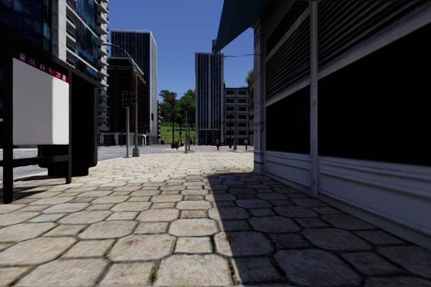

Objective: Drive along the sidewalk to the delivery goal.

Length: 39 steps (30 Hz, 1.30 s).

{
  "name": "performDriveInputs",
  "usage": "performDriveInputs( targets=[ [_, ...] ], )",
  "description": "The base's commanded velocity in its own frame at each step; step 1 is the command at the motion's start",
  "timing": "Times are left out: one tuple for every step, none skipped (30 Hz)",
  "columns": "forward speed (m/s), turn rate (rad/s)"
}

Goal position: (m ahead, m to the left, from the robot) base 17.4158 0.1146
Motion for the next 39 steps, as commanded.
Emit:
performDriveInputs(
  targets=[
    [2.0, 0.0],
    [2.0, 0.0],
    [2.0, 0.0],
    [2.0, 0.0],
    [2.0, 0.0],
    [2.0, 0.0],
    [2.0, 0.0],
    [2.0, 0.0],
    [2.0, 0.0],
    [2.0, 0.0],
    [2.0, 0.0],
    [2.0, 0.0],
    [2.0, 0.0],
    [2.0, 0.0],
    [2.0, 0.0],
    [2.0, 0.0],
    [2.0, 0.0],
    [2.0, 0.0],
    [2.0, 0.0],
    [2.0, 0.0],
    [2.0, 0.0],
    [2.0, 0.0],
    [2.0, 0.0],
    [2.0, 0.0],
    [2.0, 0.0],
    [2.0, 0.0],
    [2.0, 0.0],
    [2.0, 0.0],
    [2.0, 0.0],
    [2.0, 0.0],
    [2.0, 0.0],
    [2.0, 0.0],
    [2.0, 0.0],
    [2.0, 0.0],
    [2.0, 0.0],
    [2.0, 0.0],
    [2.0, 0.0],
    [2.0, 0.0],
    [2.0, 0.0]
  ],
)
